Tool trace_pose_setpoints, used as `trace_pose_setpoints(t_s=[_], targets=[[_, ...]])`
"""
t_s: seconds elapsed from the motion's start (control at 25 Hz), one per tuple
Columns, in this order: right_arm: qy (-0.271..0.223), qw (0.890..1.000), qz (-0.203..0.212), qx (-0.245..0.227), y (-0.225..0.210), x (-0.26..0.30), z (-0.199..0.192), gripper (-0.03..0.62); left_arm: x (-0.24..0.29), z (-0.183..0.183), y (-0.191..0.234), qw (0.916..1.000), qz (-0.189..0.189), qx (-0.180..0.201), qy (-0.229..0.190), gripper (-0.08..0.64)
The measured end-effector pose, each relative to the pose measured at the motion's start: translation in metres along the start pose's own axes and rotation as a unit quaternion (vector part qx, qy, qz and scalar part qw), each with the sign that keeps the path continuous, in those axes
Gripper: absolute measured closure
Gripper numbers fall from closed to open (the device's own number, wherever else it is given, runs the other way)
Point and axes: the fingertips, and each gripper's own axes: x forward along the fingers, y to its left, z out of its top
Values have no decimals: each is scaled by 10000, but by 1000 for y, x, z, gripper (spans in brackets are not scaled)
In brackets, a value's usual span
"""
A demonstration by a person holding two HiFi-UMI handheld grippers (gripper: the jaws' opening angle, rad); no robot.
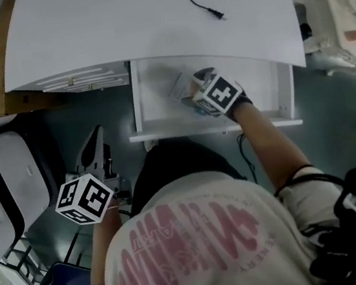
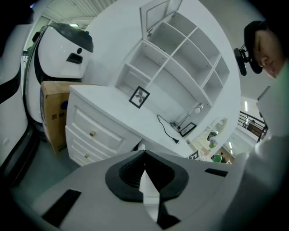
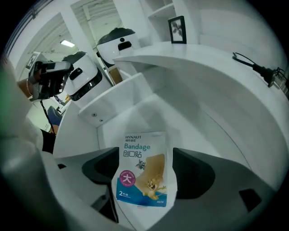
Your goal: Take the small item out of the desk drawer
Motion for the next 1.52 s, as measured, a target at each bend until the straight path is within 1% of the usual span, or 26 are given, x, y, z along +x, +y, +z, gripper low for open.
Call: trace_pose_setpoints(t_s=[0.16,0.44,0.56,0.68,0.76,0.84,0.92,1.04,1.08,1.24,1.4,1.52], targets=[[191,9994,-119,-244,-3,8,-3,224,-9,-5,2,9997,207,-102,-107,531],[274,9993,-13,-267,-5,11,-5,195,-26,-9,6,9979,527,-256,-283,531],[332,9987,-70,-384,-4,12,-2,190,-29,-6,7,9971,590,-300,-372,531],[509,9968,-173,-589,-3,11,0,190,-30,-3,7,9967,618,-332,-412,531],[691,9958,-56,-600,-3,12,-4,190,-31,-2,7,9964,630,-373,-427,531],[835,9951,198,-498,0,15,-8,190,-31,-2,6,9965,616,-379,-424,531],[899,9943,380,-432,5,18,-12,190,-28,-4,3,9980,480,-241,-330,531],[911,9943,342,-433,7,21,-13,190,-15,-4,-8,9996,168,154,-141,531],[905,9942,308,-484,8,22,-13,190,-13,-2,-10,9996,105,209,-141,531],[917,9923,243,-799,16,23,-10,190,-9,3,-12,9997,44,100,-229,531],[964,9914,204,-865,20,23,-9,192,-15,-1,-7,9997,114,42,-222,531],[1054,9888,187,-1035,26,24,-8,202,-17,-2,-3,9996,158,-23,-252,531]])
